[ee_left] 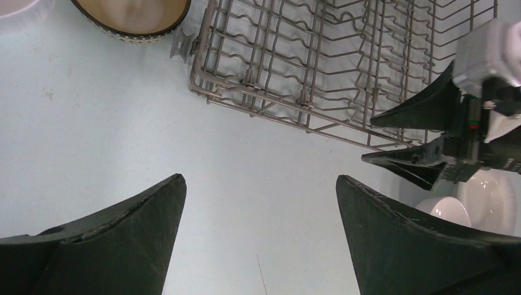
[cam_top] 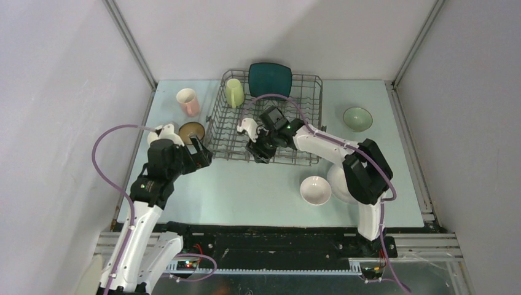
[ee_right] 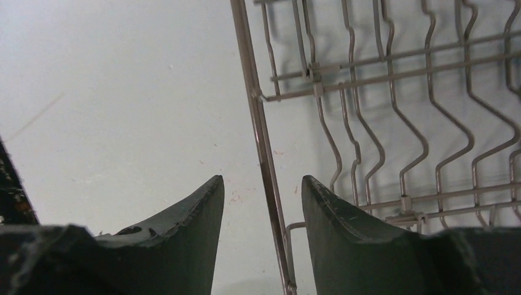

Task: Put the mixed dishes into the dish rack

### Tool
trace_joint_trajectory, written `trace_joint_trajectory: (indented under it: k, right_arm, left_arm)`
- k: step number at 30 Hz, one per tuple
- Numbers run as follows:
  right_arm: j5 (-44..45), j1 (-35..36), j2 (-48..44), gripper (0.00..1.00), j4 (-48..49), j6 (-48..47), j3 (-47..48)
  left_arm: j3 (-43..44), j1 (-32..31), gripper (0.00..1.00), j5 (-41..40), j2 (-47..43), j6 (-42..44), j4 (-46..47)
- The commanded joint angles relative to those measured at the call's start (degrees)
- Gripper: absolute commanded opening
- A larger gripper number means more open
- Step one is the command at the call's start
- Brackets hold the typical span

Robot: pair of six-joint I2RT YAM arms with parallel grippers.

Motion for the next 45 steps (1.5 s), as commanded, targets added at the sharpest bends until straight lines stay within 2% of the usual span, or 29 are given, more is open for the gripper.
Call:
trace_joint_trajectory:
  k: [1, 5, 9, 10, 12, 34, 35, 37, 38, 41, 42, 45]
  right_arm:
    - [3.22, 0.95, -1.6, 0.51, 6.61, -0.4, -3.65]
    - [3.54, 2.29, -3.08, 0.44, 8.95, -1.64, -7.35]
    - [3.52, 3.12, -3.91, 0.2, 9.32, -2.02, -8.94]
    - [3.41, 3.32, -4.02, 0.1, 9.05, -2.16, -9.06]
    - [3.1, 3.48, -4.21, 0.0, 7.88, -2.2, -9.17]
    - [4.07, 5.97, -16.13, 0.0, 10.12, -2.59, -22.8]
    - [4.15, 5.96, -16.42, 0.02, 10.3, -2.62, -22.91]
    - [4.36, 5.96, -16.88, 0.14, 10.62, -2.7, -23.0]
    - [4.46, 5.87, -17.02, 0.24, 10.89, -2.68, -23.02]
    - [4.65, 5.66, -18.38, 0.41, 11.8, -2.26, -23.06]
    - [4.84, 5.38, -18.65, 0.5, 12.44, -1.65, -23.04]
    - [4.64, 4.09, -20.81, 0.62, 13.73, 0.82, -23.02]
  left_arm:
    - [-0.44, 0.58, 1.0, 1.66, -0.3, 1.31, 2.34]
    - [-0.66, 0.58, 1.0, 2.02, -0.09, 1.24, 2.69]
    - [-0.6, 0.58, 1.0, 2.79, 0.48, 1.34, 2.86]
    - [-0.53, 0.58, 1.0, 2.87, 0.62, 1.42, 2.87]
    - [-0.51, 0.62, 1.0, 3.19, 0.72, 1.53, 2.92]
    - [-1.2, 0.59, 1.0, 6.06, 1.23, 1.21, 3.88]
    - [-1.25, 0.63, 1.0, 6.21, 1.38, 1.21, 3.89]
    - [-1.07, 0.64, 1.0, 6.39, 1.63, 1.21, 3.85]
    - [-0.98, 0.62, 1.0, 6.43, 1.72, 1.21, 3.77]
    - [-0.66, 0.6, 1.0, 6.54, 2.14, 1.36, 3.64]
    - [-0.5, 0.65, 1.0, 6.52, 2.22, 1.32, 3.57]
    - [-0.2, 0.6, 1.0, 6.63, 2.36, 1.37, 3.51]
